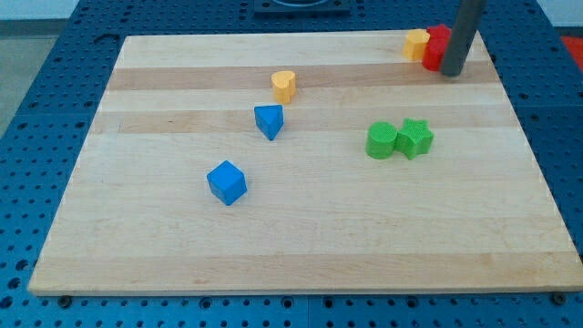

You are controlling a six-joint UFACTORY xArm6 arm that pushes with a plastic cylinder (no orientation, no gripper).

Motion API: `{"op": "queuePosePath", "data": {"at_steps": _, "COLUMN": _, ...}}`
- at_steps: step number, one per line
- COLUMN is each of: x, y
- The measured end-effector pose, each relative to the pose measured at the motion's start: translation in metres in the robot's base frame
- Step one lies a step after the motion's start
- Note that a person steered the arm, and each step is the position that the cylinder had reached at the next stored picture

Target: Move the yellow heart to the group of blocks

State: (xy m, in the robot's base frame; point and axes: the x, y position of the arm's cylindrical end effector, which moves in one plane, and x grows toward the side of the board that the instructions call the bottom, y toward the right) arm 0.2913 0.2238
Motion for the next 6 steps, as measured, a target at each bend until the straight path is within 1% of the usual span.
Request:
{"op": "queuePosePath", "data": {"at_steps": 1, "x": -0.002, "y": 0.0}}
{"op": "queuePosePath", "data": {"at_steps": 2, "x": 0.02, "y": -0.003}}
{"op": "queuePosePath", "data": {"at_steps": 3, "x": 0.028, "y": -0.058}}
{"op": "queuePosePath", "data": {"at_steps": 4, "x": 0.028, "y": -0.132}}
{"op": "queuePosePath", "data": {"at_steps": 5, "x": 0.024, "y": -0.197}}
{"op": "queuePosePath", "data": {"at_steps": 6, "x": 0.005, "y": -0.251}}
